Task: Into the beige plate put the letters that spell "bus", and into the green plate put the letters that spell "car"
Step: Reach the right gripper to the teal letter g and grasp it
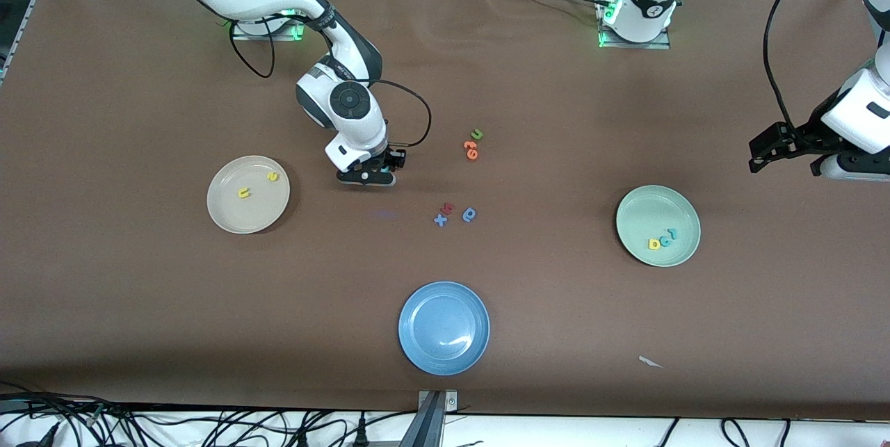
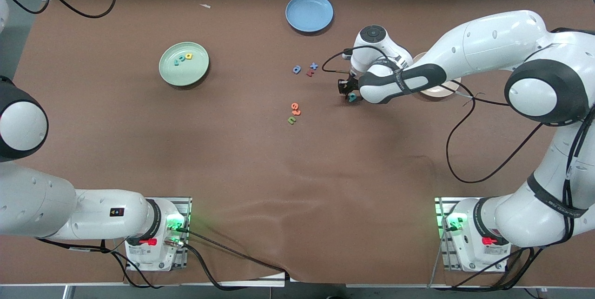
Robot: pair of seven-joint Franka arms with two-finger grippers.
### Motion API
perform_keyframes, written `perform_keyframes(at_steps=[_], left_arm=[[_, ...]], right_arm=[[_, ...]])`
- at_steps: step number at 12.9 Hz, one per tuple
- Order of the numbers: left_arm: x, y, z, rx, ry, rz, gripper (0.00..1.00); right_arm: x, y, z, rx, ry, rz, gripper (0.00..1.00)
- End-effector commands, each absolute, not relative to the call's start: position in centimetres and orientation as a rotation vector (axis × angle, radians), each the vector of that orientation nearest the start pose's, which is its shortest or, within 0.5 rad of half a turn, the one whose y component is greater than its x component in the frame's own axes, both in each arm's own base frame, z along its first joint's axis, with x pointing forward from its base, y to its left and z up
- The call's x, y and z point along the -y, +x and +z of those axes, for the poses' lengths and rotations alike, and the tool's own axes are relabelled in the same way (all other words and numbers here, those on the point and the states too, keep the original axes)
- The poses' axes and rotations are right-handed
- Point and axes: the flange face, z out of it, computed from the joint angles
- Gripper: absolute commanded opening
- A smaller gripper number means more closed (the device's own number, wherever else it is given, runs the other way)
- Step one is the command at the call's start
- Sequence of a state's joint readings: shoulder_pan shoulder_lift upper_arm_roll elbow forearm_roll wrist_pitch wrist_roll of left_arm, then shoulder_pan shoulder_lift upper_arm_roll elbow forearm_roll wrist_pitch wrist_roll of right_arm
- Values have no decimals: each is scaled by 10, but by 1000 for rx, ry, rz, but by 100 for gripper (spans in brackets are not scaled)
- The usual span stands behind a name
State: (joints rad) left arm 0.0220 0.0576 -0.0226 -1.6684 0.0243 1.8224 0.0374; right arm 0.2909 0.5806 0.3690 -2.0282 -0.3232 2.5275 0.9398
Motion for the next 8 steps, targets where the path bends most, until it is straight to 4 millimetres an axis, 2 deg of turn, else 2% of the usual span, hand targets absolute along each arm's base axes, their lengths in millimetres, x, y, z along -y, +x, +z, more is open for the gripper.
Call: perform_keyframes(at_steps=[1,4,8], left_arm=[[-2,593,573,-96,-3092,-136,100],[-2,593,572,-98,-3092,-129,100],[-2,592,572,-96,-3092,-127,100]], right_arm=[[-369,468,165,-100,-3148,33,45],[-369,468,166,-100,-3148,31,31],[-369,468,167,-100,-3147,29,21]])
